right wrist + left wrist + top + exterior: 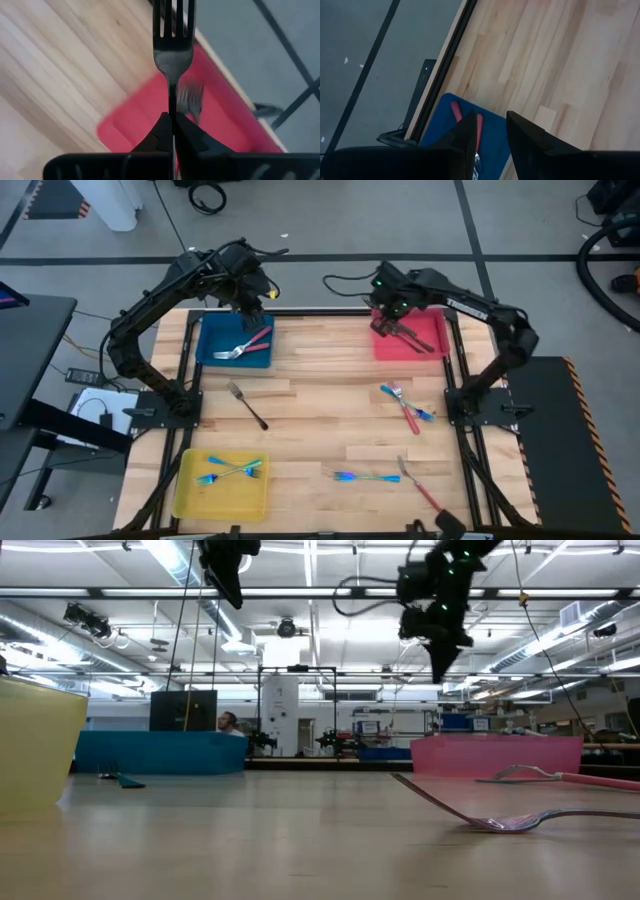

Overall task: Sort silverware by color (type)
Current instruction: Put the black fork into the red bin, then put the red fork into the blue bin

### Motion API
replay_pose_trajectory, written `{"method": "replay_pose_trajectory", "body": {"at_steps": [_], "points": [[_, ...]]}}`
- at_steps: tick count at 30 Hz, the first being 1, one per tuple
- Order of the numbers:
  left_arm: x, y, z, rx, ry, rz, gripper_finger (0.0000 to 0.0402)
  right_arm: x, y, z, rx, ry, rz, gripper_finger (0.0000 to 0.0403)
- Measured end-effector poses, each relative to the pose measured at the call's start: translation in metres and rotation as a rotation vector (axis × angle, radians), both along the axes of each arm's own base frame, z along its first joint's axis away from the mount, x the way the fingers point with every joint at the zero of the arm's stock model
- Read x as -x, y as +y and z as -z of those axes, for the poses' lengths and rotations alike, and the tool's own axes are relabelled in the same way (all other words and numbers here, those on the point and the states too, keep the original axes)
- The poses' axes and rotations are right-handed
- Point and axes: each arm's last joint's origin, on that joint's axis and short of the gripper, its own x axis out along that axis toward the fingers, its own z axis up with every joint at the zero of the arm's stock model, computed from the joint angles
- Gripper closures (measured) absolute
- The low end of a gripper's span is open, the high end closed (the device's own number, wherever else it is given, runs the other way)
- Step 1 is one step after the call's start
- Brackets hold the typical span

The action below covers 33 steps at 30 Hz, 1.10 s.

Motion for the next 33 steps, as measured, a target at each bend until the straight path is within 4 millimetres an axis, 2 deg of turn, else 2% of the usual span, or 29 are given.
{"method": "replay_pose_trajectory", "body": {"at_steps": [7, 15, 23, 33], "points": [[-0.002, 0.0, 0.001, 0.006, 0.002, 0.0, 0.0297, 0.043, -0.009, 0.05, -0.018, 0.068, 0.036, 0.0395], [-0.002, 0.0, 0.001, 0.002, -0.003, 0.0, 0.0297, 0.064, -0.024, 0.091, -0.038, 0.099, 0.086, 0.0394], [-0.002, 0.0, 0.001, 0.0, -0.002, 0.005, 0.0297, 0.063, -0.027, 0.11, -0.117, 0.133, 0.077, 0.0355], [-0.002, 0.0, 0.001, -0.001, -0.002, 0.005, 0.0297, 0.055, -0.022, 0.113, -0.127, 0.136, 0.102, 0.0315]]}}
